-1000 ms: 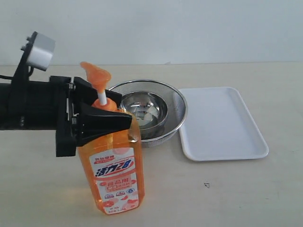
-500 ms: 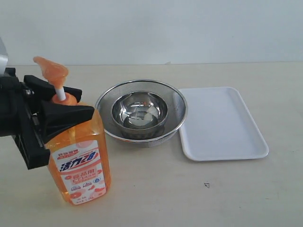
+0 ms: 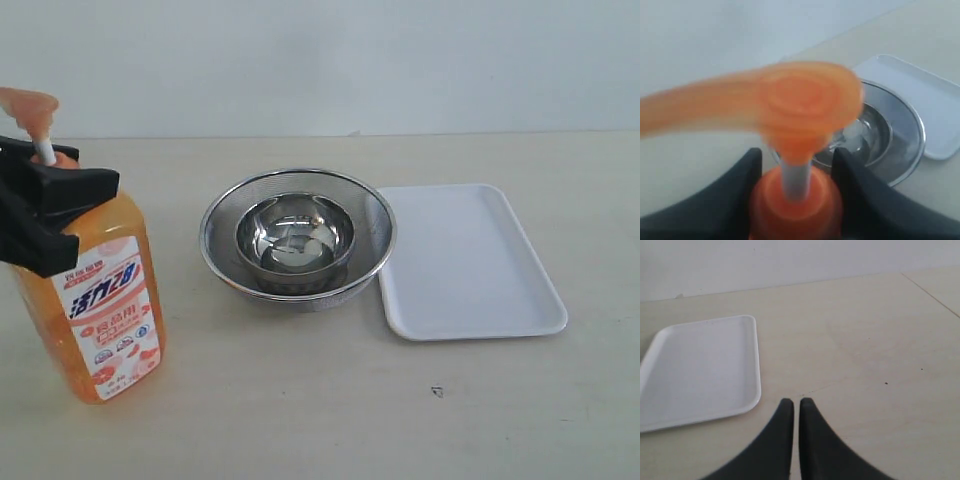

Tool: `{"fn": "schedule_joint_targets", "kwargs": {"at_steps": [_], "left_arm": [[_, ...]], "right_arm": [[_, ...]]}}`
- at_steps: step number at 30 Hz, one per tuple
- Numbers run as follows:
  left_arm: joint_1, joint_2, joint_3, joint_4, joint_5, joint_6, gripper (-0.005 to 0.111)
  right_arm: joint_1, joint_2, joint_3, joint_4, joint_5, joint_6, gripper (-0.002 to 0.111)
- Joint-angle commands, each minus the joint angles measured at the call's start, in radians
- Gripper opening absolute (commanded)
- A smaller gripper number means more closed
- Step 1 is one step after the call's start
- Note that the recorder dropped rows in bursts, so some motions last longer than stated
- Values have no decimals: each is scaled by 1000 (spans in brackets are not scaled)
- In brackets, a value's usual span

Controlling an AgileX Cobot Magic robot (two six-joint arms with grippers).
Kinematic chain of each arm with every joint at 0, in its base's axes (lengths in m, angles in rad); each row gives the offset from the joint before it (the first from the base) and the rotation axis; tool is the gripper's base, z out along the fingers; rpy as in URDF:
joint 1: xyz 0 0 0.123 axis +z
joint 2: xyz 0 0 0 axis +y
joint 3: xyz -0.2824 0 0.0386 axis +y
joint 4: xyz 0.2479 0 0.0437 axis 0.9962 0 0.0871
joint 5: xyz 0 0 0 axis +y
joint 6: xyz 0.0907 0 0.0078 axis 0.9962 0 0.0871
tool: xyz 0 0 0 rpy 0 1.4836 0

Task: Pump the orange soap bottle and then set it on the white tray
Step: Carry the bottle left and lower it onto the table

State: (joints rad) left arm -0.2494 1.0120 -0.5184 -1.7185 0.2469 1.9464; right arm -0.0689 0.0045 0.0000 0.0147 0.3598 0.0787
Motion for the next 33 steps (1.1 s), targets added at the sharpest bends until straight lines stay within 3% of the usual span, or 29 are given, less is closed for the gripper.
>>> {"fn": "schedule_joint_targets", "kwargs": {"at_steps": [1,23,33], "left_arm": [[-2,-11,-52,-26,-23,-34,5],[-2,316,-346,-26,-293,-272,5],[-2,430,-386,-26,-310,-312,5]], "right_arm": [[-4,-5,0,-2,-11,-9,1],[-4,-5,0,0,-19,-9,1],[-4,-5,0,0,-19,-9,1]]}}
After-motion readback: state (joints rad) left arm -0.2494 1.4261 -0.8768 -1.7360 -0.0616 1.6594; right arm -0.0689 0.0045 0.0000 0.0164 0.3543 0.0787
